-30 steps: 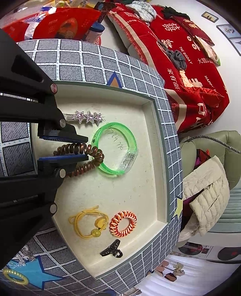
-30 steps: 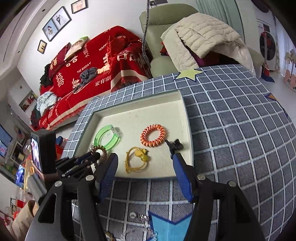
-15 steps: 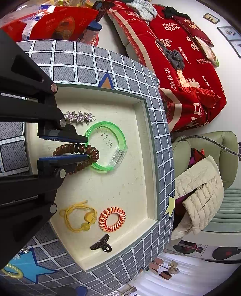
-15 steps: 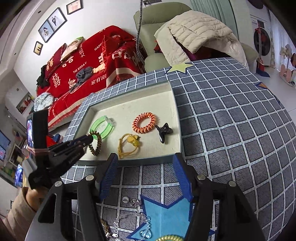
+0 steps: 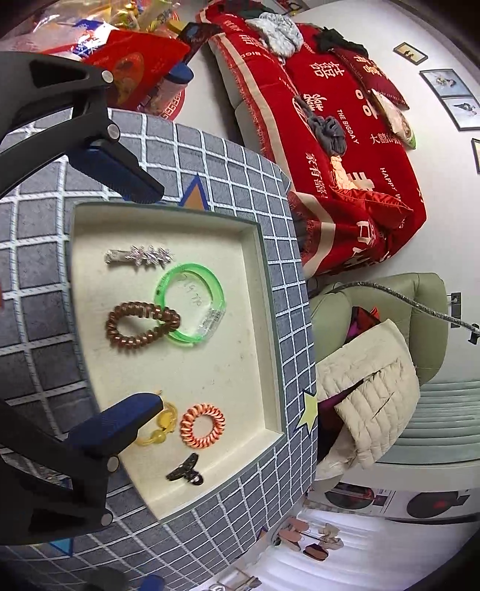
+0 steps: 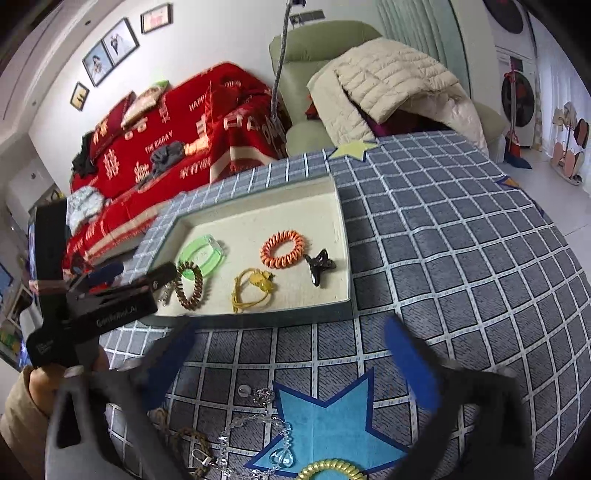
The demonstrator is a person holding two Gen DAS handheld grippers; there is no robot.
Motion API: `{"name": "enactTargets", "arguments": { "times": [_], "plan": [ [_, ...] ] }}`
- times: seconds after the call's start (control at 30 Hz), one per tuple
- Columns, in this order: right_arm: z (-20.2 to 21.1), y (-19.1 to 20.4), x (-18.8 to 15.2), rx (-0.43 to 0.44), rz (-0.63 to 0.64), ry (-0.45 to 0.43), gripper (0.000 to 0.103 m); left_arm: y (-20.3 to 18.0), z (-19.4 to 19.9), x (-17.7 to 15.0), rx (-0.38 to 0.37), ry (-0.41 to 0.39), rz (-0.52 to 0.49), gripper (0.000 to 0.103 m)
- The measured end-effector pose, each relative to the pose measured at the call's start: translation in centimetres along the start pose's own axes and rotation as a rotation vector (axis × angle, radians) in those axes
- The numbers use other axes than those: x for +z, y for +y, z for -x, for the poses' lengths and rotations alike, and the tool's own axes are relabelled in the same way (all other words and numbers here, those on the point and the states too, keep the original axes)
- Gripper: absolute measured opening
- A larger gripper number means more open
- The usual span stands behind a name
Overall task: Organize jewelry
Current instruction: 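Move the left tool to the beige bunny hair clip while the right tool reaches the yellow coil hair tie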
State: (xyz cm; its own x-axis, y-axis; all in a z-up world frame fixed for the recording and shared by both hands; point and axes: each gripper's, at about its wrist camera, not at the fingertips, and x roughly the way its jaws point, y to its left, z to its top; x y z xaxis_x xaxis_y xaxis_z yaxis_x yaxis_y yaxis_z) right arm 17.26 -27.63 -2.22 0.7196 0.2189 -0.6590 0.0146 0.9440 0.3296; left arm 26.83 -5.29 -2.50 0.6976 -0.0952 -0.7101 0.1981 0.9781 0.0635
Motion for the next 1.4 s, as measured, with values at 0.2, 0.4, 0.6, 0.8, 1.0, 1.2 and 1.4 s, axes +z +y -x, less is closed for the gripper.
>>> {"name": "enactTargets", "arguments": {
  "times": [0.2, 0.4, 0.6, 0.8, 1.0, 1.2, 1.4],
  "plan": [
    [1.8, -0.2, -0.7, 0.03, 0.001, -0.04, 0.103, 0.8, 2.8, -1.9, -0.01, -0.009, 0.009, 0.103],
    [3.2, -0.4, -1.7, 0.041, -0.009, 0.006, 0.103, 1.2, 5.2, -4.9, -0.055, 0.024, 0.023, 0.103],
    [4.1, -0.8, -4.0, 0.018, -0.007, 0.065, 0.103, 1.6, 6.8, -8.7, -0.048, 0.066, 0.07, 0.103],
    [4.4, -1.7, -6.8, -0.006, -0.023, 0.117, 0.103, 2.2, 6.7, -12.2, -0.041, 0.136, 0.141, 0.103],
    [4.2, -2.7, -9.4, -0.032, -0.04, 0.167, 0.103, 2.5, 6.8, -14.0, -0.034, 0.166, 0.187, 0.103],
    [4.1, -4.0, -11.0, -0.077, -0.065, 0.2, 0.103, 2.5, 6.4, -14.5, -0.025, 0.194, 0.217, 0.103],
    [4.4, -4.4, -10.8, -0.137, -0.052, 0.19, 0.103, 2.2, 5.8, -14.3, -0.019, 0.208, 0.228, 0.103]
  ]
}}
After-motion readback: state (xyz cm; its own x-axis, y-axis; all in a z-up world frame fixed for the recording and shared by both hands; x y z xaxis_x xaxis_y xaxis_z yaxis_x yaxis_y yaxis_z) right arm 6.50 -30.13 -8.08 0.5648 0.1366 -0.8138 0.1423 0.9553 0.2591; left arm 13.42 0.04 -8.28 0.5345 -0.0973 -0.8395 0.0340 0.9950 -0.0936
